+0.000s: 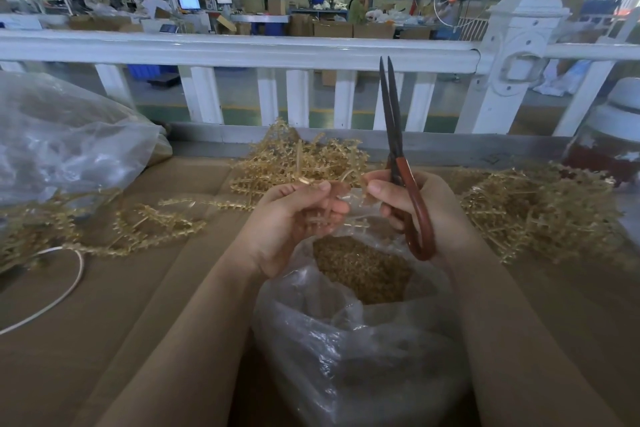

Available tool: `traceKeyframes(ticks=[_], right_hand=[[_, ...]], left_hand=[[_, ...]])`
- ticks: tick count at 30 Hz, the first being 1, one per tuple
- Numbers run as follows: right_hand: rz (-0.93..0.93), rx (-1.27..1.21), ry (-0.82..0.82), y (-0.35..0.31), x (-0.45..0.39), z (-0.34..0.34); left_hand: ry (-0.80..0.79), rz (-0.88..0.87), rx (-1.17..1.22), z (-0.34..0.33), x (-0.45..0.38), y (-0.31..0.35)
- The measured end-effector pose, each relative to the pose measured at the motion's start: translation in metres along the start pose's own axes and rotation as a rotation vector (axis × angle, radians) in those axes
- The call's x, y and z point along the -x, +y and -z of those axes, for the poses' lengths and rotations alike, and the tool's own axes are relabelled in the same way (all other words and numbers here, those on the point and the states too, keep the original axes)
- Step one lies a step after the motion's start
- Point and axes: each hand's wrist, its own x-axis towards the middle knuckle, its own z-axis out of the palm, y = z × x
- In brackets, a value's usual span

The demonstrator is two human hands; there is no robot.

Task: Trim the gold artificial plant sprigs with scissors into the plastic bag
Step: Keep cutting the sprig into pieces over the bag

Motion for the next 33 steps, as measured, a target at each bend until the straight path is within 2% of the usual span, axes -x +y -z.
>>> traceKeyframes(ticks=[9,18,21,24,28,30,33], right_hand=[[-0.027,-0.075,0.077,0.0013,0.0024,-0.0069],[-0.048,0.071,0.090,0.0008,-0.0007,-0.0043],[-0.036,0.067,0.095,0.0030,-0.0001,-0.0043],[-0.001,0.009,0.096,0.0006,-0.0009,-0.0028],[0.035,0.016,0.103,-0.0013,-0.0012,-0.0018],[0.056,0.006,0.110,-0.0019,-0.0004,-0.0034],[0.076,0.007,0.125,-0.0036,0.0010,-0.0069]], left_hand=[[0.019,-0.017,0.085,-0.0005,0.0000,-0.0001],[0.044,-0.052,0.177,-0.0028,-0.0035,-0.0036],[0.040,-0.036,0.108,-0.0030,-0.0033,-0.0037],[0.041,0.001,-0.081,-0.0001,-0.0023,-0.0032],[-0.065,0.130,-0.149,0.0018,0.0007,-0.0034],[-0.077,0.123,-0.153,0.0009,0.0007,-0.0044],[-0.012,0.051,-0.181,-0.0008,-0.0012,-0.0058]])
